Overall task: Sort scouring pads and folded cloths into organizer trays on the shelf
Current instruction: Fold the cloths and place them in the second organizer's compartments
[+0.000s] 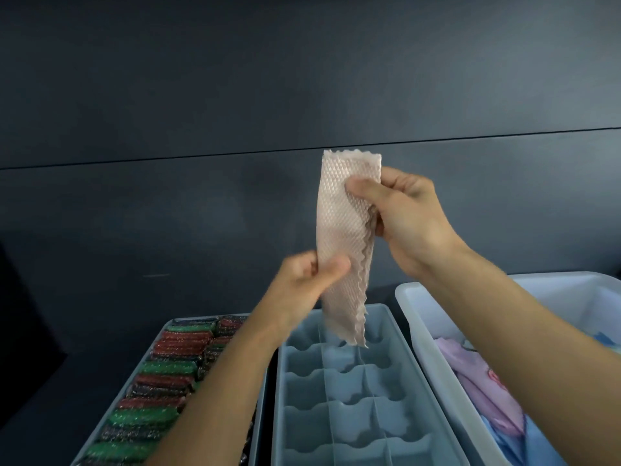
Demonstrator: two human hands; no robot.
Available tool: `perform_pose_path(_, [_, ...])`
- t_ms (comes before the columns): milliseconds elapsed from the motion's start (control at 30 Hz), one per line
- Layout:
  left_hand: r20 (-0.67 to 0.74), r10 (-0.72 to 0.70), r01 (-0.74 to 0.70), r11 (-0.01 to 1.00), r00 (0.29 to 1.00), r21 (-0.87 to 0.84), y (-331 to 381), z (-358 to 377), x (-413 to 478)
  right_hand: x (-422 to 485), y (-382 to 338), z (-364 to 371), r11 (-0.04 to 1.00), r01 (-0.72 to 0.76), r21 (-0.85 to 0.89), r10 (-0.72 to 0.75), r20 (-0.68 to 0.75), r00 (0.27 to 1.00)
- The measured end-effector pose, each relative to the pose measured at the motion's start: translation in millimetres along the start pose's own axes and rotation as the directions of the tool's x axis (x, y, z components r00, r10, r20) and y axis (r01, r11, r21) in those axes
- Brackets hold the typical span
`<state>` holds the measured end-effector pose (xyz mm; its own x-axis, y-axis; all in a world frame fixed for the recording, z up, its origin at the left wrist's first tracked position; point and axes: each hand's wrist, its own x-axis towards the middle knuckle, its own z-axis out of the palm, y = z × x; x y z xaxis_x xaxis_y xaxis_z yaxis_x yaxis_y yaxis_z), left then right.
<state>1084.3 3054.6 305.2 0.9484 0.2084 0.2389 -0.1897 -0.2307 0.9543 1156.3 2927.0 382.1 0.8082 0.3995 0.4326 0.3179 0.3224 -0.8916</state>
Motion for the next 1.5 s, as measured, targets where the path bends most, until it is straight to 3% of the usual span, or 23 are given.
perform_pose_path(100, [0.146,-0.172,0.137,0.964,0.974,0.228,-31.2,1.8,-8.4,9.1,-7.8,-1.3,0.999,-0.003,0.032,0.004,-0.007,1.000])
perform_pose_path(200, [0.317,-0.221,0.198,0.975,0.922,0.106,-48.9,-4.1,-15.5,17.8,-10.3,-7.9,0.995,-0.065,0.080,0.064,0.006,0.998])
perform_pose_path(267, [0.304,-0.121,0.143,0.989,0.945,-0.048,-45.7,-8.7,-13.7,22.4,-6.7,-11.8,0.985,-0.131,0.110,0.128,0.037,0.991])
perform_pose_path(367, [0.156,-0.058,0.069,0.995,0.986,-0.070,-32.0,-2.9,-8.0,27.5,3.8,-16.8,0.962,-0.237,0.139,0.227,0.086,0.970])
perform_pose_path(467, [0.060,-0.179,0.180,0.984,0.982,-0.009,-28.7,5.9,-4.7,30.5,12.4,-22.6,0.947,-0.280,0.156,0.261,0.129,0.957])
perform_pose_path(600, [0.079,-0.375,0.381,0.919,0.924,-0.100,-37.3,6.8,-7.0,26.8,20.5,-30.9,0.967,-0.246,0.069,0.232,0.160,0.959])
perform_pose_path(667, [0.133,-0.386,0.400,0.910,0.913,-0.104,-43.2,3.9,-8.5,25.9,23.6,-34.9,0.970,-0.241,0.021,0.239,0.086,0.967])
perform_pose_path(800, [0.164,-0.388,0.406,0.909,0.907,-0.097,-51.8,-10.4,-17.9,28.3,30.0,-51.1,0.969,-0.240,0.051,0.245,-0.201,0.948])
perform_pose_path(900, [0.013,-0.456,0.437,0.844,0.890,-0.313,-57.0,-27.0,-19.0,25.0,45.7,-68.8,0.964,-0.263,0.047,0.262,-0.360,0.895])
perform_pose_path(1000, [-0.151,-0.517,0.360,0.749,0.843,-0.556,-55.9,-37.6,-14.7,14.8,67.1,-77.7,0.947,-0.311,0.087,0.318,-0.419,0.851])
perform_pose_path(1133, [-0.300,-0.442,0.293,0.854,0.846,-0.431,-45.2,-37.4,-8.3,1.3,85.6,-72.9,0.960,-0.275,-0.048,0.225,-0.447,0.866])
perform_pose_path(1200, [-0.315,-0.367,0.251,0.902,0.875,-0.352,-34.8,-30.9,-3.9,-4.8,86.6,-62.5,0.965,-0.180,-0.190,0.091,-0.401,0.911])
perform_pose_path(1300, [-0.272,-0.265,0.201,0.949,0.925,-0.242,-19.1,-13.3,3.0,-17.5,82.1,-35.9,0.937,-0.039,-0.348,-0.041,-0.219,0.975])
perform_pose_path(1400, [-0.221,-0.223,0.170,0.957,0.949,-0.234,-7.7,3.8,6.7,-29.4,76.3,-13.0,0.915,0.045,-0.400,-0.077,-0.063,0.995])
perform_pose_path(1500, [-0.184,-0.197,0.128,0.936,0.963,-0.329,-0.2,10.9,5.9,-34.7,70.9,-7.6,0.944,0.041,-0.327,-0.035,0.021,0.999])
